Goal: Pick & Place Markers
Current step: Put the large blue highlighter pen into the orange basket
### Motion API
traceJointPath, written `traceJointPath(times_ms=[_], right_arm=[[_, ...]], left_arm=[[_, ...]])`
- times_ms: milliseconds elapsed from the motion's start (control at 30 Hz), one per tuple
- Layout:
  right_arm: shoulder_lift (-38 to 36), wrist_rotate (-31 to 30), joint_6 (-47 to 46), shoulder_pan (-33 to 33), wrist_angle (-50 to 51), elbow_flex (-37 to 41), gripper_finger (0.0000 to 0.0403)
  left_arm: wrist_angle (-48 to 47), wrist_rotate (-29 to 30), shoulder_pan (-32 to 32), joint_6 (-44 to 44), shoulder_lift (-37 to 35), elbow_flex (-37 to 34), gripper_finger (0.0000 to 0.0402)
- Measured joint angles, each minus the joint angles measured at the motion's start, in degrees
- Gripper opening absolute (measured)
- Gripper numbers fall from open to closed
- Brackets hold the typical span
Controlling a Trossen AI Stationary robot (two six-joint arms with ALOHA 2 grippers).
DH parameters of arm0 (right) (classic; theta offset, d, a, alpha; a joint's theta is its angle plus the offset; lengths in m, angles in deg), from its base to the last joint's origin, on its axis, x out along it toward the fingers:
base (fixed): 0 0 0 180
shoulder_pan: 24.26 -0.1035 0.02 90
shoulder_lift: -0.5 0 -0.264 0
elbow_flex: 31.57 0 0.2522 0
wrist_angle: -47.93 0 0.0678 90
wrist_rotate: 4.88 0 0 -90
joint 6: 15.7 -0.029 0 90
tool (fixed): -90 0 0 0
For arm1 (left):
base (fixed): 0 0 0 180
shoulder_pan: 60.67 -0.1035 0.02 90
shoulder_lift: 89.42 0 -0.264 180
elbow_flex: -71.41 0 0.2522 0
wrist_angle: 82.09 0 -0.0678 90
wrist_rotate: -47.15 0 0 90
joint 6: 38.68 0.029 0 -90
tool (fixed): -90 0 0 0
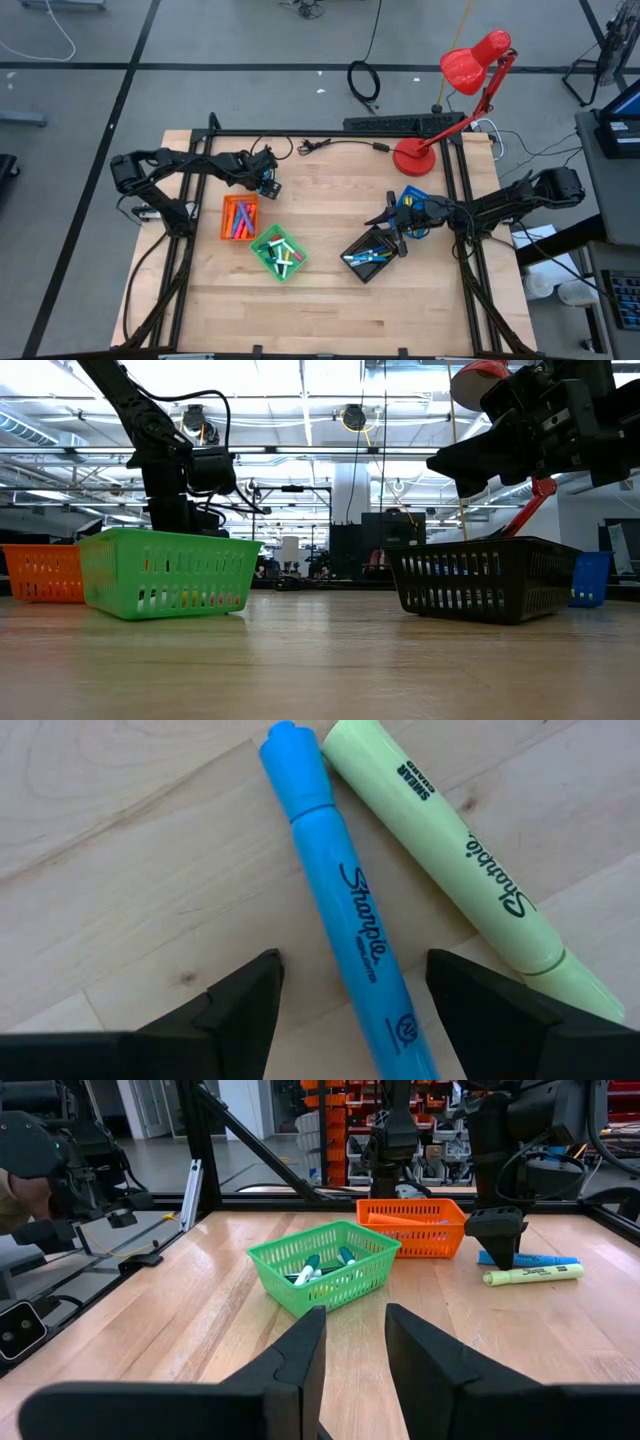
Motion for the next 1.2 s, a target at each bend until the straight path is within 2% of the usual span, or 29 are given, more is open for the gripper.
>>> traceJointPath(times_ms=[567,667,967,1200], right_arm=[[0.0,0.0,0.0,0.0,0.0,0.0,0.0093],[0.0,0.0,0.0,0.0,0.0,0.0,0.0093],[0.0,0.0,0.0,0.0,0.0,0.0,0.0093],[0.0,0.0,0.0,0.0,0.0,0.0,0.0093]], left_arm=[[0.0,-0.1,0.0,0.2,0.0,0.0,0.0248],[0.3,-0.3,0.1,0.3,0.0,0.0,0.0216],[1.0,0.1,0.1,-0.4,0.2,0.0,0.0074],[1.2,1.1,-0.1,2.2,-2.3,-0.2,0.0068]])
